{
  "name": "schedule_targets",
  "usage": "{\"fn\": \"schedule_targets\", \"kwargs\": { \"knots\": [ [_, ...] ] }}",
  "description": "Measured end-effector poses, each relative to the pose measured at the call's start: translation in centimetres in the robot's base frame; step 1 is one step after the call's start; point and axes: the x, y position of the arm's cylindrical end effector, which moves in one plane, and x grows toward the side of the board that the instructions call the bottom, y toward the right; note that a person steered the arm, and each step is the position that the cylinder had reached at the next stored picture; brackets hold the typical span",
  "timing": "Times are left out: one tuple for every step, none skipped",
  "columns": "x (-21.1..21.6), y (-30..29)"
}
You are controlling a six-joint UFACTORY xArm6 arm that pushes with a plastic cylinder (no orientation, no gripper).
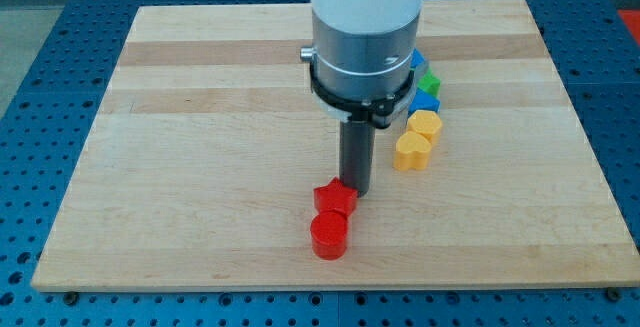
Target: Move your arm away from red star
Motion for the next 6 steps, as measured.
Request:
{"fn": "schedule_targets", "kwargs": {
  "knots": [
    [1.8,-1.2],
    [1.8,-1.2],
    [0.9,-1.2],
    [-1.6,-1.3],
    [-2.6,-7.7],
    [-1.2,-15.1]
  ]
}}
